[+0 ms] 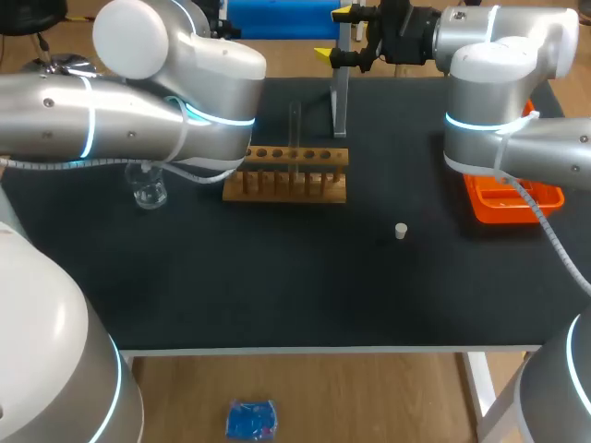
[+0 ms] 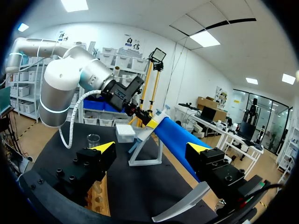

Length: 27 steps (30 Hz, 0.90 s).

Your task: Invert the test tube, pick up the pipette, mount the tip to pipette, aspirate from beaker and dispense into the tube, eject the tip, return the pipette, and cap with the stopper.

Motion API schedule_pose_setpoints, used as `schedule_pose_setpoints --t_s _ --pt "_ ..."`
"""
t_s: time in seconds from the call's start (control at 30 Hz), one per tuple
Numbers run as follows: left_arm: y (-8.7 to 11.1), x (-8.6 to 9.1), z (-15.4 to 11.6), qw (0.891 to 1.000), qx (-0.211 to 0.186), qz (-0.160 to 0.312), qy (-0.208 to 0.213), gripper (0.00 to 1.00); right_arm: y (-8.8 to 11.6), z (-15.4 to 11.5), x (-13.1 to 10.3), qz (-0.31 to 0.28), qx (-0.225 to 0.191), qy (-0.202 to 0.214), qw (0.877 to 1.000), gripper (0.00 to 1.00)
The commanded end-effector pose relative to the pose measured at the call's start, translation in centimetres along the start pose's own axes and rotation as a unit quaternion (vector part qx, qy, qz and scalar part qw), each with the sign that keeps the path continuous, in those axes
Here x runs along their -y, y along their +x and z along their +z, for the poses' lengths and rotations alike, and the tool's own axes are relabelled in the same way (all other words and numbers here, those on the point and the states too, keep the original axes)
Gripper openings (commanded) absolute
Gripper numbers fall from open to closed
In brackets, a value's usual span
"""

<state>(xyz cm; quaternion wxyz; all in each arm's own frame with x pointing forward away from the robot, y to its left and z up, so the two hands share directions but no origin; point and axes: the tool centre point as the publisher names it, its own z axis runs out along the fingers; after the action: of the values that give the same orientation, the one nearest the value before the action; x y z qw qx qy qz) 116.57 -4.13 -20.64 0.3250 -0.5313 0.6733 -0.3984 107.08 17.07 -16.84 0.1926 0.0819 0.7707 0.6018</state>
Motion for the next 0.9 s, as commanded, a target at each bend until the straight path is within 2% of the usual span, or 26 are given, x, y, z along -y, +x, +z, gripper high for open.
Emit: schedule_pose_setpoints --t_s 0.03,0.1,0.13,0.17,0.23,0.27,0.3,0.57,0.9 --pt "0.2 -0.1 0.3 1.0 -0.001 0.0 -0.002 0.0 0.0 -0.1 0.0 0.0 0.0 0.0 1.0 1.0" --pt "0.3 -0.1 0.2 1.0 -0.002 -0.001 -0.002 0.0 0.0 -0.1 0.0 0.0 0.0 0.0 1.0 1.0" --pt "0.4 -0.1 0.2 1.0 -0.002 -0.003 -0.002 0.04 0.0 -0.1 0.0 0.0 0.0 0.0 1.0 1.0" --pt "0.6 -0.2 0.0 1.0 -0.004 -0.005 -0.002 0.27 0.0 -0.1 0.0 0.0 0.0 0.0 1.0 1.0" --pt "1.0 -0.2 -0.2 1.0 -0.005 -0.006 -0.002 0.59 0.0 -0.1 0.0 0.0 0.0 0.0 1.0 1.0" --pt "1.2 -0.2 -0.3 1.0 -0.007 -0.008 -0.001 0.92 0.0 -0.1 0.0 0.0 0.0 0.0 1.0 1.0" --pt "1.3 -0.2 -0.4 1.0 -0.007 -0.009 -0.001 1.0 0.0 -0.1 0.0 0.0 0.0 0.0 1.0 1.0" --pt "2.4 -0.3 -1.6 1.0 -0.016 -0.019 0.009 1.0 0.0 -0.1 0.0 0.0 0.0 0.0 1.0 1.0" --pt "2.5 2.0 -4.5 0.999 -0.029 -0.009 0.029 1.0 0.0 -0.1 0.0 0.0 0.0 0.0 1.0 1.0"
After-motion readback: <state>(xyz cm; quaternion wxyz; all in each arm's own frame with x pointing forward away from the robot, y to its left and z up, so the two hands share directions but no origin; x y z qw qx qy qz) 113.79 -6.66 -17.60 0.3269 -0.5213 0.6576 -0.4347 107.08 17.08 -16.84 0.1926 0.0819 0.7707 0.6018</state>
